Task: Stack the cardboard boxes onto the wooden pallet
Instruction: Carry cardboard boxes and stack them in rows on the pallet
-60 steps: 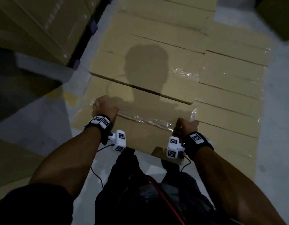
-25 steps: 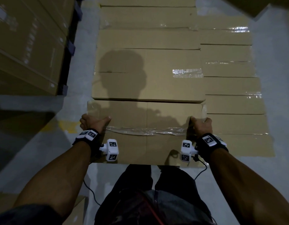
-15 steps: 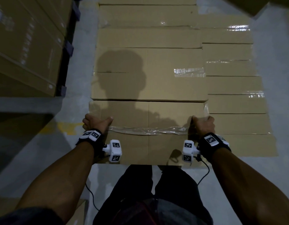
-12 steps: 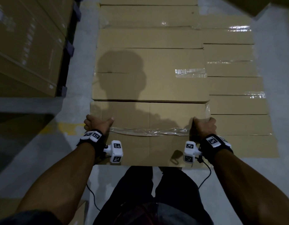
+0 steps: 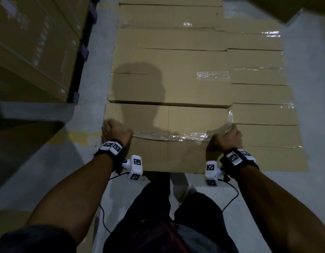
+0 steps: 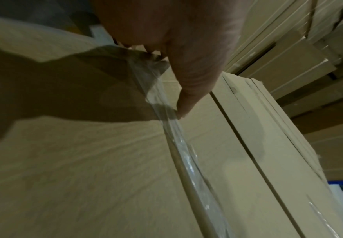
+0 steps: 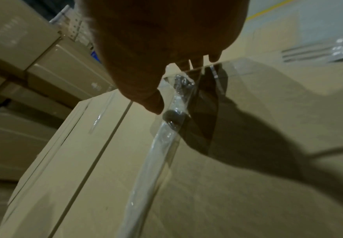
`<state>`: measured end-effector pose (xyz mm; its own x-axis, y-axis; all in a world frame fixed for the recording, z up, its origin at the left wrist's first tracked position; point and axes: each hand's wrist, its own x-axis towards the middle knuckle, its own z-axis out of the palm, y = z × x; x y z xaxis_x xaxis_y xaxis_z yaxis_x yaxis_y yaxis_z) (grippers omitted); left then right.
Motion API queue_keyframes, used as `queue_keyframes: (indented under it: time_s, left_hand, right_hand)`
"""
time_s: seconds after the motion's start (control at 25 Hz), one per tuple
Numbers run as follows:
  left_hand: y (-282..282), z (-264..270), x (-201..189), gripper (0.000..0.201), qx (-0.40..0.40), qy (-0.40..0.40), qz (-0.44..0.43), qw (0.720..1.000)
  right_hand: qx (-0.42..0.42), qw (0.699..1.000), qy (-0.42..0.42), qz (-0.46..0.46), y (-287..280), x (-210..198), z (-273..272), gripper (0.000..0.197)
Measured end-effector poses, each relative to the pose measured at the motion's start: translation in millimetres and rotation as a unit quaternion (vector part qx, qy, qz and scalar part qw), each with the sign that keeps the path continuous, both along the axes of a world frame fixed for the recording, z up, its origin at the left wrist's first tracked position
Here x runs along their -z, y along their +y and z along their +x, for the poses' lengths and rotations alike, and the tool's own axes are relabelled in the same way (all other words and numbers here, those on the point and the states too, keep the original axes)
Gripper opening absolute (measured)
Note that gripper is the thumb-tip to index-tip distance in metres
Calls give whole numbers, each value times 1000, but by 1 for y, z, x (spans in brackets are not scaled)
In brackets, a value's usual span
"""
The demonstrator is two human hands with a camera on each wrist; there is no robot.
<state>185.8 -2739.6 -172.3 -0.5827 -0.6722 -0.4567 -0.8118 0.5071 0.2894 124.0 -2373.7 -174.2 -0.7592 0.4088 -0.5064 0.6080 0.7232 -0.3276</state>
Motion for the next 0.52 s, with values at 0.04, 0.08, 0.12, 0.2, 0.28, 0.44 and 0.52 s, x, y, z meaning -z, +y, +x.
queue_keyframes:
  time_s: [0.04, 0.08, 0.12, 0.2, 0.28, 0.44, 0.52]
  left_hand:
    - [8, 8, -5, 82, 18, -3, -1, 1000]
    - [16, 15, -10, 78, 41, -12, 2, 999]
    - [24, 26, -15, 76, 69, -21, 4, 997]
    - [43, 48, -20, 72, 126, -15, -5, 992]
    - [66, 73, -27, 66, 170, 2, -13, 985]
    - [115, 144, -42, 61, 238, 41, -46, 969]
    - [137, 184, -52, 60, 257, 53, -57, 963]
  right_hand:
    - [-35, 999, 4, 14, 0, -6, 9, 76]
    - [-67, 997, 8, 23, 0, -10, 17, 72]
    - [-99, 995, 7, 30, 0, -15, 27, 68]
    - [-160, 986, 1, 48, 2, -22, 51, 61]
    - [-209, 976, 12, 56, 6, -29, 80, 57]
    - [-281, 957, 56, 55, 24, -37, 154, 57]
    - [-298, 951, 56, 56, 36, -44, 191, 59]
